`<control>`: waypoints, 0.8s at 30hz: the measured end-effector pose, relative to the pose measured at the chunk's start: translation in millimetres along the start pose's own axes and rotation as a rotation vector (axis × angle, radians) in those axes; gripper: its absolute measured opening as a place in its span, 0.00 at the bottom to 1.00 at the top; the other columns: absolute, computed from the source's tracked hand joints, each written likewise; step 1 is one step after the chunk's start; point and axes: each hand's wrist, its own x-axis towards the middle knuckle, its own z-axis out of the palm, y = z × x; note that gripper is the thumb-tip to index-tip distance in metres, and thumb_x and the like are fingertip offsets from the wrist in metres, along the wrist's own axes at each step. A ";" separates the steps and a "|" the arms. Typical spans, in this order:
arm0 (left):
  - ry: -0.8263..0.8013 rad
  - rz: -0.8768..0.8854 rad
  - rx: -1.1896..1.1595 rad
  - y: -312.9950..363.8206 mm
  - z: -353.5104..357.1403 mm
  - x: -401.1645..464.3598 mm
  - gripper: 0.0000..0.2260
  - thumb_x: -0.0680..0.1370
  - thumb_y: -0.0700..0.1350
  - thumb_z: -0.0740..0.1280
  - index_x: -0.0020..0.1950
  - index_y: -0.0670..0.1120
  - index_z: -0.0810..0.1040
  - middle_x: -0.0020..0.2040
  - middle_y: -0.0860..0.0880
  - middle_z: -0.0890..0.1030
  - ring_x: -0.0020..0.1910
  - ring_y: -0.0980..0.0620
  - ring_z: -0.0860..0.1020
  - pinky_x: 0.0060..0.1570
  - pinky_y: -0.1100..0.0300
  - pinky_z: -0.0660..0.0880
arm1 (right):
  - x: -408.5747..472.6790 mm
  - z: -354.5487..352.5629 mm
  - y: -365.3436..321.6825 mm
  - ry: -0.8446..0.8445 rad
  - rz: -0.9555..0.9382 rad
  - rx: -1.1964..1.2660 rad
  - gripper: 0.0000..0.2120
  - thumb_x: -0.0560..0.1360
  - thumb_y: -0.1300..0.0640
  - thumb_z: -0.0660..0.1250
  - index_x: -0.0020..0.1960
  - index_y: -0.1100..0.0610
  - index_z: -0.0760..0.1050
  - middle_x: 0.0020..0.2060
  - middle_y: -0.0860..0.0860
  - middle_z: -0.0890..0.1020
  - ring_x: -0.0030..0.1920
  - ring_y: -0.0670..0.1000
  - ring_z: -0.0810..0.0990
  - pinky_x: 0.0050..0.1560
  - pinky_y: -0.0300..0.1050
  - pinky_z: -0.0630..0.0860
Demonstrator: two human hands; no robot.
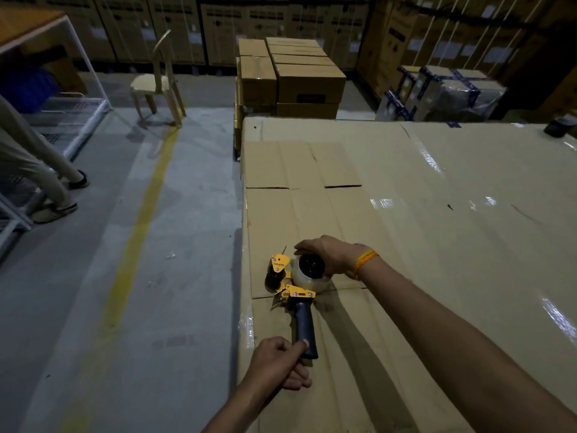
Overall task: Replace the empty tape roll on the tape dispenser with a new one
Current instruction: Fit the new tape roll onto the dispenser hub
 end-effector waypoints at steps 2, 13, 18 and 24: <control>0.014 0.005 0.000 -1.8 0.0 1.0 0.17 0.81 0.50 0.74 0.56 0.35 0.80 0.42 0.32 0.89 0.45 0.32 0.89 0.40 0.51 0.84 | -0.5 2.2 -1.0 0.010 -0.030 -0.019 0.48 0.67 0.69 0.81 0.81 0.56 0.64 0.74 0.54 0.77 0.72 0.60 0.75 0.73 0.56 0.74; 0.541 0.518 0.381 34.9 -19.3 -5.2 0.15 0.76 0.63 0.70 0.42 0.52 0.77 0.30 0.43 0.78 0.28 0.53 0.74 0.30 0.53 0.73 | -51.6 27.4 -13.1 0.337 0.080 0.472 0.44 0.74 0.70 0.69 0.84 0.48 0.57 0.81 0.52 0.68 0.80 0.55 0.67 0.79 0.54 0.69; 0.683 0.645 0.674 104.7 -23.6 21.2 0.14 0.75 0.62 0.73 0.43 0.52 0.84 0.32 0.55 0.80 0.33 0.54 0.80 0.32 0.61 0.72 | -87.1 82.8 -52.6 0.534 0.286 0.756 0.35 0.75 0.52 0.76 0.76 0.56 0.65 0.68 0.52 0.73 0.69 0.54 0.72 0.69 0.52 0.75; 0.562 0.404 1.153 159.7 5.3 49.8 0.21 0.68 0.63 0.76 0.30 0.47 0.75 0.32 0.50 0.80 0.37 0.47 0.83 0.33 0.58 0.75 | -88.9 126.4 -96.9 0.374 0.443 0.878 0.37 0.71 0.35 0.76 0.65 0.54 0.63 0.58 0.52 0.66 0.62 0.56 0.74 0.58 0.50 0.77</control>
